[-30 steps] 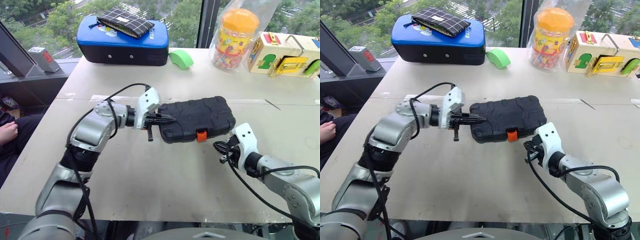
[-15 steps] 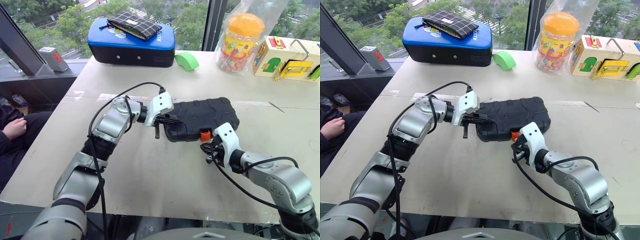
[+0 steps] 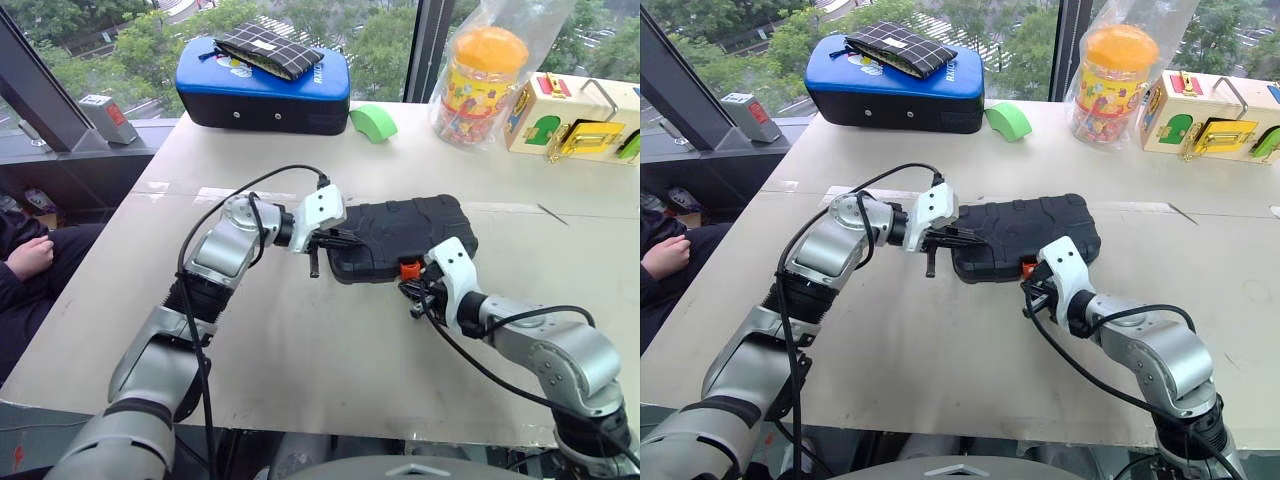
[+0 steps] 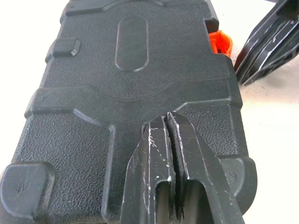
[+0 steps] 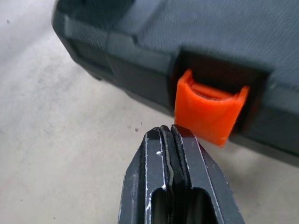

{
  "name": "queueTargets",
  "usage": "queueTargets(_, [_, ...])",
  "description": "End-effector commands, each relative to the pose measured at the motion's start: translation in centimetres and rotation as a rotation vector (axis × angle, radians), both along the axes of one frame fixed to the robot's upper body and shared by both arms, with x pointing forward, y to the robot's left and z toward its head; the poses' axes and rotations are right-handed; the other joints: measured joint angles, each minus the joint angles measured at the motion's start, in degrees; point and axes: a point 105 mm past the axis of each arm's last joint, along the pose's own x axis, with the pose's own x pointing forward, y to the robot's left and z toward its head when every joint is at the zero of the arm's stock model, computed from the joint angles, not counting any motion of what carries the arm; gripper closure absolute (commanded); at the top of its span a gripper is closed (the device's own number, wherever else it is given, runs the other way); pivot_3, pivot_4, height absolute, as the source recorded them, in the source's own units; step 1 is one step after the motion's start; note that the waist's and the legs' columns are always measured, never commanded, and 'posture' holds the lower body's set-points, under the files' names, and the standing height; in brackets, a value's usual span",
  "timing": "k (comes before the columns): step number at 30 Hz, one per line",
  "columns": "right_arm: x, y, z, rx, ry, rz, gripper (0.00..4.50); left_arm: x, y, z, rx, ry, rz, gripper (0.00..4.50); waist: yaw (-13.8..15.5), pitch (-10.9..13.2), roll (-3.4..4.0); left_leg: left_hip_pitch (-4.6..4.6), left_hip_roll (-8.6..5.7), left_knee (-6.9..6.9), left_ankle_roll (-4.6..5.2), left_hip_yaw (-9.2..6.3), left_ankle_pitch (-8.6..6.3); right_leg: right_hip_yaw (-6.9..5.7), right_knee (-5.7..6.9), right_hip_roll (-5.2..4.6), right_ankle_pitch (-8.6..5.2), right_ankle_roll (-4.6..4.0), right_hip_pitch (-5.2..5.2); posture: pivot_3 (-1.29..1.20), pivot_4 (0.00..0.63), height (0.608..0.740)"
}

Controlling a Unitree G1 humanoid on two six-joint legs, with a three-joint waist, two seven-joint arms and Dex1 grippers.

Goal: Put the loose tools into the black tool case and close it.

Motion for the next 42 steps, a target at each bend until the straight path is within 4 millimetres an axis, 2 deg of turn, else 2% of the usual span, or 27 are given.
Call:
queueTargets(1, [1.2,-0.4,0.9,-0.001,-0.055,-0.046,4.50,-0.3,0.2,-2.3,0.062,0.049,0.019,4.44,0.0,0.0,0.01,0.01,0.00,0.00,0.00,0.00,0.00,-0.01,0.00,0.00,0.00,0.00,0.00,0.00,0.150,0.740])
queueTargets(6, [2.1,-0.4,0.3,-0.005,-0.048,-0.069,4.50,-0.4,0.2,-2.4,0.066,0.050,0.016,4.44,-0.1,0.0,0.01,0.15,-0.01,0.00,-0.01,0.00,0.01,-0.01,0.02,0.00,0.00,0.00,0.09,0.00,0.150,0.740])
queueTargets(14, [2.3,-0.4,0.4,0.010,-0.066,-0.083,4.50,-0.5,-0.1,-2.7,0.072,0.052,0.015,4.44,0.0,0.0,0.03,0.15,-0.04,-0.01,-0.01,-0.07,0.01,-0.04,0.02,-0.02,0.00,0.00,0.08,0.00,0.150,0.740])
queueTargets(16, [1.5,0.0,0.6,0.034,-0.061,-0.041,4.50,-0.5,-0.1,-2.7,0.071,0.052,0.016,4.44,0.0,0.0,0.03,0.15,-0.07,0.00,-0.01,-0.07,0.01,-0.04,0.02,-0.04,0.00,0.00,0.09,0.00,0.150,0.740])
queueTargets(18, [-0.4,0.8,1.1,0.071,-0.049,0.058,4.50,-0.5,-0.2,-2.7,0.070,0.053,0.018,4.44,0.1,0.0,0.05,0.13,-0.11,0.00,-0.01,-0.10,0.01,-0.05,0.02,-0.07,0.00,0.00,0.09,0.00,0.150,0.740])
queueTargets(21, [-1.7,1.0,2.1,0.101,-0.088,0.121,4.50,-0.6,-0.3,-2.8,0.068,0.057,0.020,4.44,0.2,0.0,0.07,0.09,-0.12,-0.01,-0.01,-0.22,0.01,-0.14,-0.01,-0.08,-0.01,0.01,0.09,0.00,0.150,0.740])
queueTargets(26, [-0.1,-0.1,3.9,0.169,-0.195,-0.025,4.50,-0.8,-0.4,-3.0,0.067,0.063,0.018,4.44,0.3,-0.1,0.07,0.06,-0.16,-0.02,-0.01,-0.29,0.01,-0.18,-0.04,-0.10,-0.01,0.02,0.11,0.00,0.150,0.740])
queueTargets(35, [0.4,-1.2,2.9,0.108,-0.221,-0.107,4.50,-1.0,-0.6,-3.0,0.064,0.067,0.021,4.44,0.4,-0.1,0.10,0.06,-0.21,-0.04,-0.02,-0.34,0.01,-0.21,-0.04,-0.14,-0.04,0.06,0.11,0.00,0.150,0.740])
queueTargets(42, [0.6,-0.7,3.8,0.129,-0.246,-0.098,4.50,-1.1,-0.5,-2.9,0.065,0.069,0.027,4.44,0.4,-0.1,0.10,0.06,-0.21,-0.04,-0.02,-0.34,0.01,-0.21,-0.04,-0.13,-0.05,0.06,0.11,0.00,0.150,0.740])
